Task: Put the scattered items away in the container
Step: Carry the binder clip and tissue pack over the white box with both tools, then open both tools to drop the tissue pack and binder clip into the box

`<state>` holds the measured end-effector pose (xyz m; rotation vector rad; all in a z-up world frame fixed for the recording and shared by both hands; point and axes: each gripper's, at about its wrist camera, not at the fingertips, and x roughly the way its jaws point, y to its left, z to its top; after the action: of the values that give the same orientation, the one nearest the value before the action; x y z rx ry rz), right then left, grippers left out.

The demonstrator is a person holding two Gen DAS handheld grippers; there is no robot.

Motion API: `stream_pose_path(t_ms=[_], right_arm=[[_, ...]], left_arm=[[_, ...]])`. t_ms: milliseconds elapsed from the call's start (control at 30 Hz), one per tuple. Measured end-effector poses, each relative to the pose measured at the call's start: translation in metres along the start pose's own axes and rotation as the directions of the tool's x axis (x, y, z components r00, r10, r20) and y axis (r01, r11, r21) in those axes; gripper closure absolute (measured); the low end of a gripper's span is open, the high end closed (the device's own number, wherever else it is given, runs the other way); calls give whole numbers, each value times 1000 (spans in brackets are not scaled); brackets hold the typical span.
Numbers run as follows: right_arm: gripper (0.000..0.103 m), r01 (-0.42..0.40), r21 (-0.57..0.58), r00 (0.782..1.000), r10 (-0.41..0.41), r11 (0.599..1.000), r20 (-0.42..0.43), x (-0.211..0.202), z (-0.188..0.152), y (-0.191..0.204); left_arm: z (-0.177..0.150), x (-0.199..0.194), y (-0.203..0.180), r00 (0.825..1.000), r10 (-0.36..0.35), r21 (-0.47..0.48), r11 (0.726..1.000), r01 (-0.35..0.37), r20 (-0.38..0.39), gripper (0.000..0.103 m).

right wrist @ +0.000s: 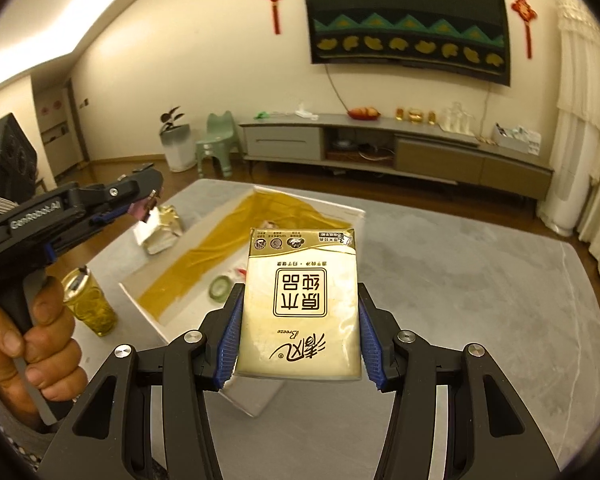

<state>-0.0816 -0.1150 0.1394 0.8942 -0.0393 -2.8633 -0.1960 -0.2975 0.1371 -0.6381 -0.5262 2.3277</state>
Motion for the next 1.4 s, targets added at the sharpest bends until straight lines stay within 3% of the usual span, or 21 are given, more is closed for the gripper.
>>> stream_pose_path(t_ms=[467,700,967,1300,1400], right_arm=[[49,-75,-108,997,72,991,-31,49,15,64],[49,-86,-138,994,76,987,-74,90,14,79],[49,-126,-123,983,108,984,-149,122,6,79],[47,-183,-99,960,157,978,-230,146,-4,72],[46,-162,-112,962,131,981,-241,150,-8,68]], left_arm=[[7,-8,56,998,55,-155,986,-54,2,80],[-4,16,83,992,89,-241,965,-107,-85,80],[-10,30,77,971,199,-168,961,-220,-132,80],[-17,46,89,951,237,-176,946,-273,-198,79],[-20,50,103,954,186,-266,932,-248,-237,65]])
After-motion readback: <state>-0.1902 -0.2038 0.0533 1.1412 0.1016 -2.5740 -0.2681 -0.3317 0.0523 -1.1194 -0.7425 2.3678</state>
